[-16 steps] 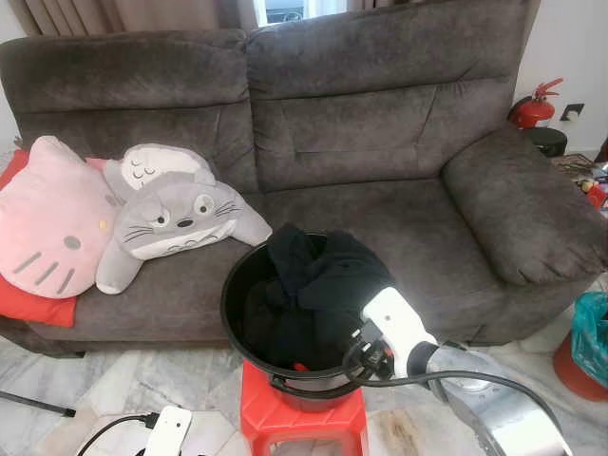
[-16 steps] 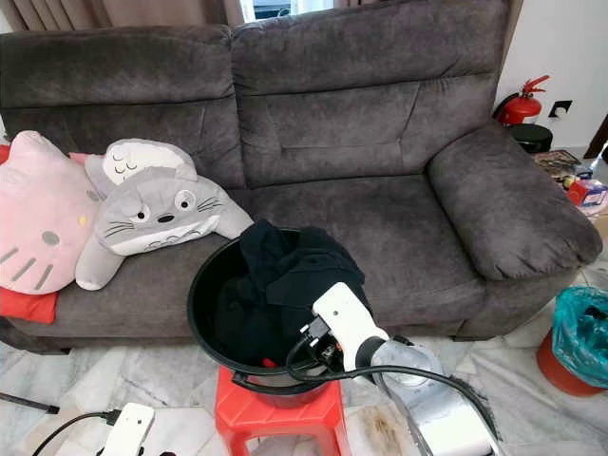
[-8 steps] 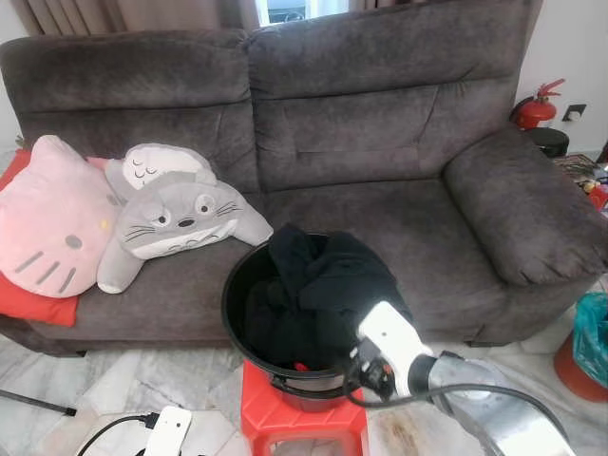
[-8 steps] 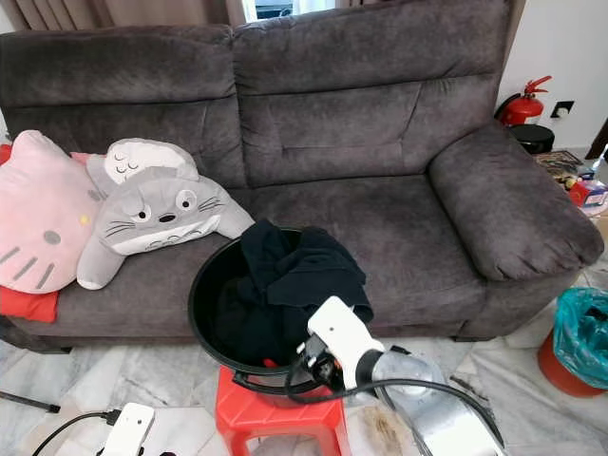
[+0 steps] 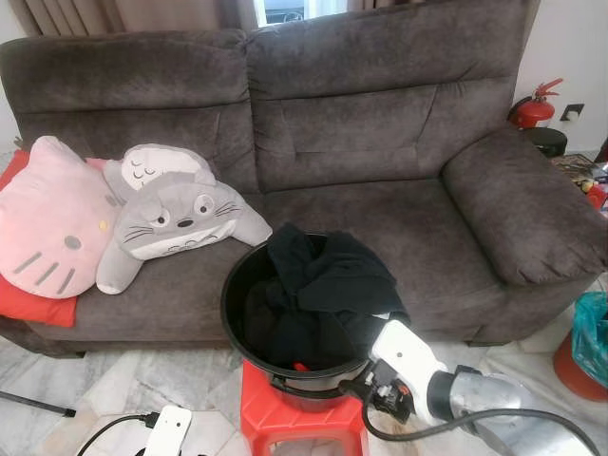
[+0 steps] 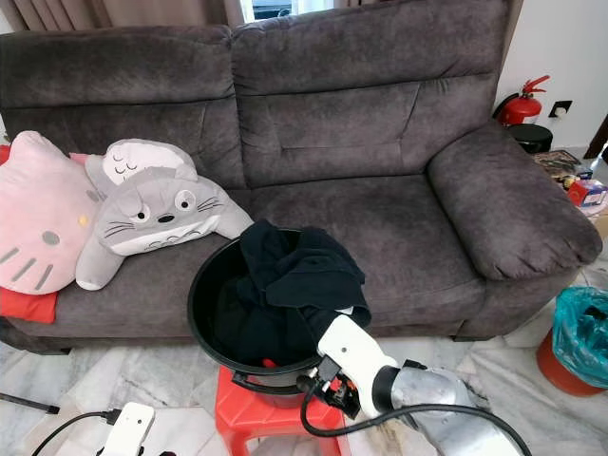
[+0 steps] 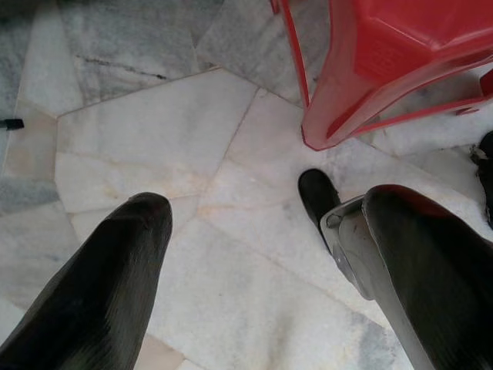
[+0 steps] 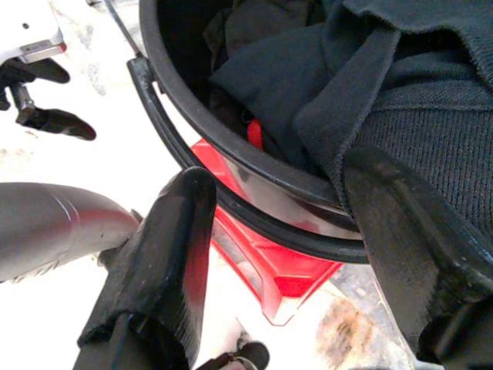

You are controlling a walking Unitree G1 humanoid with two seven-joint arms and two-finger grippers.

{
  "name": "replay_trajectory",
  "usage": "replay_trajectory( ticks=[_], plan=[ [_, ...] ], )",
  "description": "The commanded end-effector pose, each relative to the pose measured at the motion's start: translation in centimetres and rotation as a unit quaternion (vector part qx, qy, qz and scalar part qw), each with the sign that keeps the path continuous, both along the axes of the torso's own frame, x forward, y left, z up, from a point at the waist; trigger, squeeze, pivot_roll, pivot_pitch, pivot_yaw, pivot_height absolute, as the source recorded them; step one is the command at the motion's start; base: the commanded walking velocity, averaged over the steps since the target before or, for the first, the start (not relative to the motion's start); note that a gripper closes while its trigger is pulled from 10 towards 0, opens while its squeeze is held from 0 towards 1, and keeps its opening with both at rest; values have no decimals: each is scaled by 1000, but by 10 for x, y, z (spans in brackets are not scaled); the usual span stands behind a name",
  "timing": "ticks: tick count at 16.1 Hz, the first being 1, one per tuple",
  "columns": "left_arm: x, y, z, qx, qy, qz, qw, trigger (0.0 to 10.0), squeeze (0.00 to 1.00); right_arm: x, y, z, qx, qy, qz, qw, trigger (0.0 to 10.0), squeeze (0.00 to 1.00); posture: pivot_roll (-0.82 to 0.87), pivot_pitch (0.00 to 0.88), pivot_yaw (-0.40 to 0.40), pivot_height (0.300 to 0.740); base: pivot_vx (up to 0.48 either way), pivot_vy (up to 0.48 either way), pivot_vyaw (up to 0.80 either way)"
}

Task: Hang hanger

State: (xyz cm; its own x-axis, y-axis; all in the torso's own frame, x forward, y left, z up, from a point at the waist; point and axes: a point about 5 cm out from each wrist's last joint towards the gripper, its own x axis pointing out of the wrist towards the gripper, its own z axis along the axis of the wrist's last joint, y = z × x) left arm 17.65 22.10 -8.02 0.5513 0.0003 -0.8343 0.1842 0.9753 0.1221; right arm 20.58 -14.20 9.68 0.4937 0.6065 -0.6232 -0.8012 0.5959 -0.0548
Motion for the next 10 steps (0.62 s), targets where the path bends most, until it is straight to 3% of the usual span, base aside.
replay_trajectory(
  ticks=[1,6,7,10],
  plan=[
    [-4,3,-1,9,9,-11,1000,10000,0,0,1,9,15,-19,7,1000,10000,0,-166,0,105,740,0,0,0],
    [-3,2,-1,8,9,-13,1000,10000,0,-13,-1,16,31,-26,50,998,10000,0,-170,0,108,740,0,0,0],
    [-2,2,-1,9,9,-13,1000,10000,0,-4,-9,20,32,-49,-3,998,10000,0,-170,0,108,740,0,0,0],
    [-2,2,-1,9,8,-14,1000,10000,0,9,-13,26,52,-73,-58,994,10000,0,-174,0,107,740,0,0,0]
  ],
)
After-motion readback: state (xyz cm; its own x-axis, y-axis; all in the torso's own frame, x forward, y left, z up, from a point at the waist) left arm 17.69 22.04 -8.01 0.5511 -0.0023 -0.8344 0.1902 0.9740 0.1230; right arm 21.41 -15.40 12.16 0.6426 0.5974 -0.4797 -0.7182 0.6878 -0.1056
